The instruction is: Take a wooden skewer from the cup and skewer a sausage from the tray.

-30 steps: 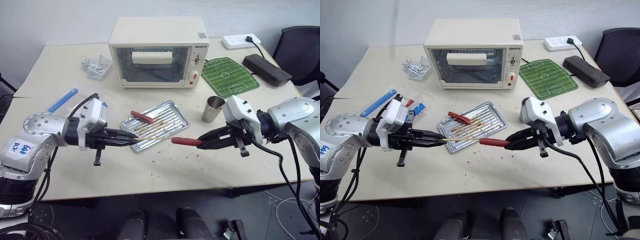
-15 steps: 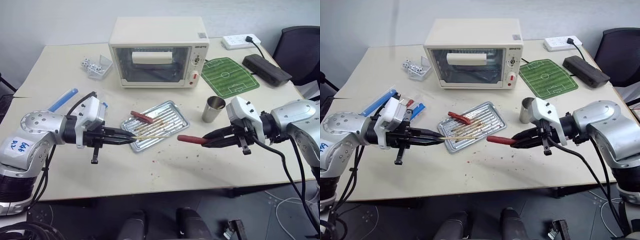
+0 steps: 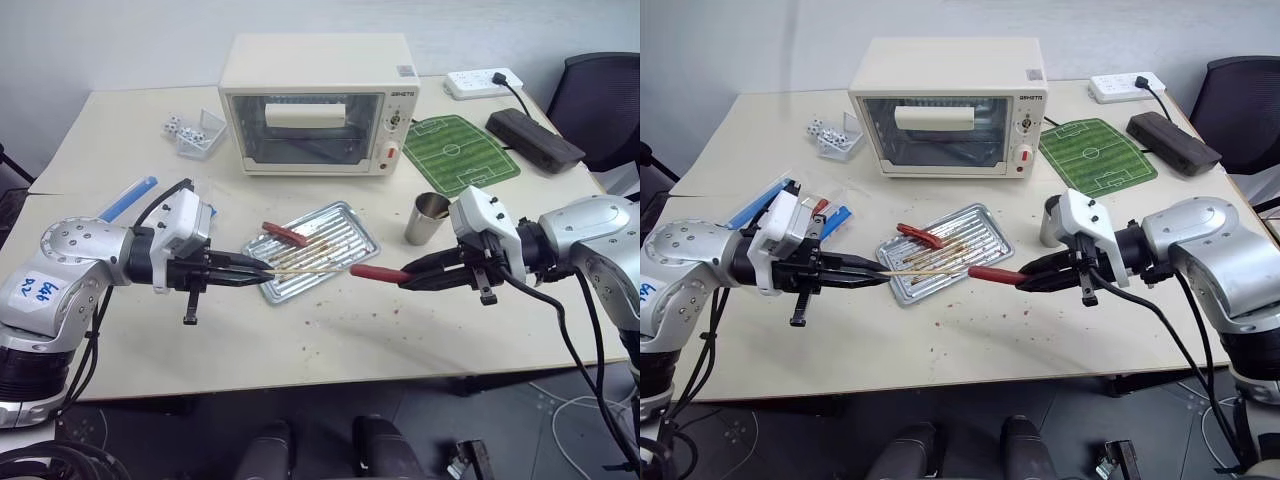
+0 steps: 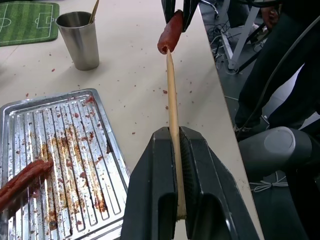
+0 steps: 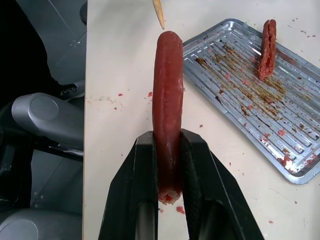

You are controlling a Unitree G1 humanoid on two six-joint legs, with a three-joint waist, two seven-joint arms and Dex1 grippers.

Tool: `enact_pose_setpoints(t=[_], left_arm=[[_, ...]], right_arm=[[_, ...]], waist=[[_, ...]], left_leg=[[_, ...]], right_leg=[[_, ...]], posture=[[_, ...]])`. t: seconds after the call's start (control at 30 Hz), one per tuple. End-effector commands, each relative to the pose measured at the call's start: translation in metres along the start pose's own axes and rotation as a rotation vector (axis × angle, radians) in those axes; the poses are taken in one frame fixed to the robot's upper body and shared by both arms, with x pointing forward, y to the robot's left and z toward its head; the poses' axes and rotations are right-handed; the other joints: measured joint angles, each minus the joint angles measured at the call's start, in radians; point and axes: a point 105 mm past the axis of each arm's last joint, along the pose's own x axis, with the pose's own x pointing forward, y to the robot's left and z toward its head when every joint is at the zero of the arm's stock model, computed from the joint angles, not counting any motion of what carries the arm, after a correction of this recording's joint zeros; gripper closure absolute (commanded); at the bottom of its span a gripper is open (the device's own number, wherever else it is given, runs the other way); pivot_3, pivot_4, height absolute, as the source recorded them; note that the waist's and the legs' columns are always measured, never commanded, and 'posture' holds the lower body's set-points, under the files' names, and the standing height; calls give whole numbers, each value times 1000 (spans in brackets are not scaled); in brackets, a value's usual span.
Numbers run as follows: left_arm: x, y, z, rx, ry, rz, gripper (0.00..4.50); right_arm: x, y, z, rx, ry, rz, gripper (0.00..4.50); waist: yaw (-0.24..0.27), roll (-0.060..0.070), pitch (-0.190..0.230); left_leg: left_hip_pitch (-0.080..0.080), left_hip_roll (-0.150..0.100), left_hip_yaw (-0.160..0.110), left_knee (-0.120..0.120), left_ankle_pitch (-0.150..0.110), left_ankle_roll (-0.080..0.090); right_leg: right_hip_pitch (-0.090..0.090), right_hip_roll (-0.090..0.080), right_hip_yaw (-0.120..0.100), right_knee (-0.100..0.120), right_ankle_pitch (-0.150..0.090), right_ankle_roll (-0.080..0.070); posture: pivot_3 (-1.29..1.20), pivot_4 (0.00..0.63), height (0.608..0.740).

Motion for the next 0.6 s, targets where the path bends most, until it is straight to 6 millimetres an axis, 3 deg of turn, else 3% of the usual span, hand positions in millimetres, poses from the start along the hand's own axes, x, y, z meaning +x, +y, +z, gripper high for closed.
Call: enact_pose_setpoints(t=[0.03, 0.4, 0.6], left_arm=[[0, 0, 8, 40, -9, -5, 4500], [3, 0, 10, 43, -18, -25, 4500], [-2, 0, 8, 37, -6, -17, 4500]], right_arm=[[2, 9, 16, -73, -26, 31, 3949], [6, 10, 25, -89, -47, 41, 3949], [1, 8, 14, -55, -20, 21, 3949]], waist=[[0, 0, 0], [0, 0, 0], [0, 0, 0]], left_leg=[[0, 0, 0, 0, 0, 0], [0, 0, 0, 0, 0, 0], [0, 0, 0, 0, 0, 0]], right_leg=[[0, 0, 0, 0, 0, 0], [0, 0, 0, 0, 0, 0], [0, 0, 0, 0, 0, 0]], posture=[[0, 150, 740], [0, 150, 740], [0, 150, 740]])
